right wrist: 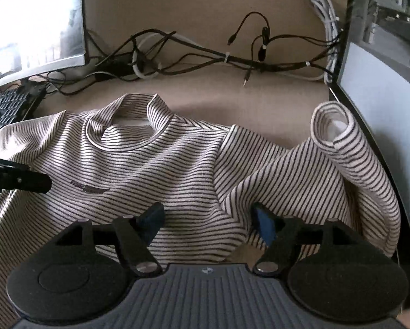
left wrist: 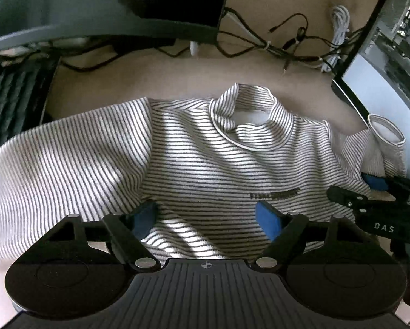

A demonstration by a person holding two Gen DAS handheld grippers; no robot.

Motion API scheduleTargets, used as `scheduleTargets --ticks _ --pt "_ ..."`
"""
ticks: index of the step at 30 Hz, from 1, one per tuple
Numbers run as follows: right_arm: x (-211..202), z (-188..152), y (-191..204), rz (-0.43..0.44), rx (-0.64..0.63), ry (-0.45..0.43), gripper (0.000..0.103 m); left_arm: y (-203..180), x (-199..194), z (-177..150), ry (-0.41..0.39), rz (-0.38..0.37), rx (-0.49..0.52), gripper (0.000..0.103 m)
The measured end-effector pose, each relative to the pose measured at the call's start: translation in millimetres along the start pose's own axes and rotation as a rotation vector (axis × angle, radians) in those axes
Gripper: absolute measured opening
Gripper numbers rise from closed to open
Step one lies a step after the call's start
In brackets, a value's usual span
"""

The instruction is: Fold clothes

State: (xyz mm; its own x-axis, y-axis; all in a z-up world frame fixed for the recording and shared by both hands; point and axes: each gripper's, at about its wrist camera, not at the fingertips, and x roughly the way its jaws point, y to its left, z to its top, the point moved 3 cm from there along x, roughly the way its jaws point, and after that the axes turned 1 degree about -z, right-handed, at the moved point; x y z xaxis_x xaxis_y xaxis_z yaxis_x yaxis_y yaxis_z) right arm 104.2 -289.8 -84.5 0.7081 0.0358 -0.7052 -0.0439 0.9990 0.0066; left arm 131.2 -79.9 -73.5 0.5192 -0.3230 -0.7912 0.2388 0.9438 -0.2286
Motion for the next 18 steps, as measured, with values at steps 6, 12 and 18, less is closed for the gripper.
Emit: scheduleTargets --ticks 6,12,18 --pt "24.5 21.4 -12.8 -0.011 -0.01 -0.021 0.076 -3.2 21.0 25.2 -0.009 -0.006 0.03 0.085" --pt "37.3 30.4 -17.1 -0.026 -0.01 -0.048 0.078 -10.0 31.0 29.7 -0.028 0.022 0.077 0.09" --pt "13.2 22.5 -13.1 -0.026 0.035 -0.033 0.09 -7.4 4.2 14.5 -0.03 0.023 0.039 0.094"
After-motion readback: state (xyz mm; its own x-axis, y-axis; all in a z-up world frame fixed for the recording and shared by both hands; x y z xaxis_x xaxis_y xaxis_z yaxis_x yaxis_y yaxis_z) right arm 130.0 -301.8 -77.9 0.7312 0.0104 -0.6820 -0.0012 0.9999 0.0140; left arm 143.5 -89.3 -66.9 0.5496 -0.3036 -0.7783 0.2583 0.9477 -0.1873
